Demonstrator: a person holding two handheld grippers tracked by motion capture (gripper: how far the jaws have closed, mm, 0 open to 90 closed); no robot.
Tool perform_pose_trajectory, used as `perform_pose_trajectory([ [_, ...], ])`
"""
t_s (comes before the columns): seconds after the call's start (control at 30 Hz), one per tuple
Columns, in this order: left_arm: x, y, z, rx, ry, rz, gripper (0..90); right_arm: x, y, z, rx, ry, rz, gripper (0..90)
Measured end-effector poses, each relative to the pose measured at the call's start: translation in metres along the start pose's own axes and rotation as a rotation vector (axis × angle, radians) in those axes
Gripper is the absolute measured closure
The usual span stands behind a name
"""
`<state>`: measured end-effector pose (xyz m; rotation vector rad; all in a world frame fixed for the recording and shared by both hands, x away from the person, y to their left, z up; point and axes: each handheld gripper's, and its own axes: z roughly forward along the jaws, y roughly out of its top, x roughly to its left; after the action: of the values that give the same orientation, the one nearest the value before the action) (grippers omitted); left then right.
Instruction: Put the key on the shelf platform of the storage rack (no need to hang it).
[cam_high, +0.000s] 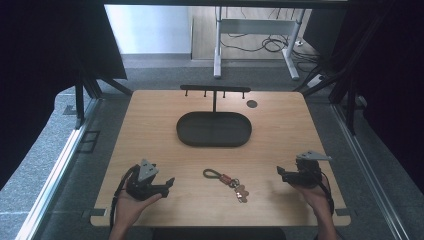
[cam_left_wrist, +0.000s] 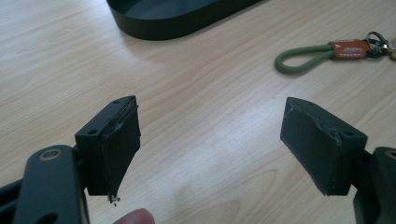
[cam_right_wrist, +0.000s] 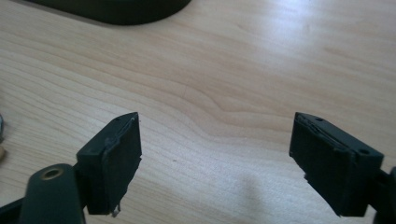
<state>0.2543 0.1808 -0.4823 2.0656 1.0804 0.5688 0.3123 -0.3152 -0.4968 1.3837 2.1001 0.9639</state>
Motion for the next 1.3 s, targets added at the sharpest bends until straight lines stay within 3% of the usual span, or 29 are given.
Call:
perform_pose_trajectory([
  [0.13, 0.003, -0.002, 0.000, 0.004, 0.005, -0.004, 20.3, -0.001, -0.004, -0.001, 0.027, -0.016, -0.022, 20.6],
  [0.3, 0.001, -0.004, -0.004, 0.002, -0.006, 0.012, 20.3, 0.004, -0.004, -0.007, 0.105, -0.060, -0.080, 21.6],
  [0.57, 0.005, -0.007, -0.014, -0.006, -0.007, -0.002, 20.3, 0.010, 0.005, -0.011, 0.042, -0.067, -0.083, 25.3],
  [0.77, 0.007, -0.007, -0.012, 0.010, -0.024, 0.000, 20.3, 0.012, 0.004, -0.011, 0.024, -0.008, -0.053, 28.3],
  [0.97, 0.008, -0.006, -0.026, -0.005, -0.022, -0.011, 20.2, 0.017, 0.013, -0.027, -0.015, 0.029, -0.064, 33.5],
  [1.13, 0.004, -0.003, -0.020, -0.009, -0.033, -0.024, 20.2, 0.025, 0.022, -0.023, 0.037, 0.061, -0.129, 37.7],
  [1.3, -0.005, -0.002, -0.010, 0.003, -0.067, 0.005, 20.0, 0.042, 0.031, -0.014, 0.131, 0.109, -0.201, 38.5],
])
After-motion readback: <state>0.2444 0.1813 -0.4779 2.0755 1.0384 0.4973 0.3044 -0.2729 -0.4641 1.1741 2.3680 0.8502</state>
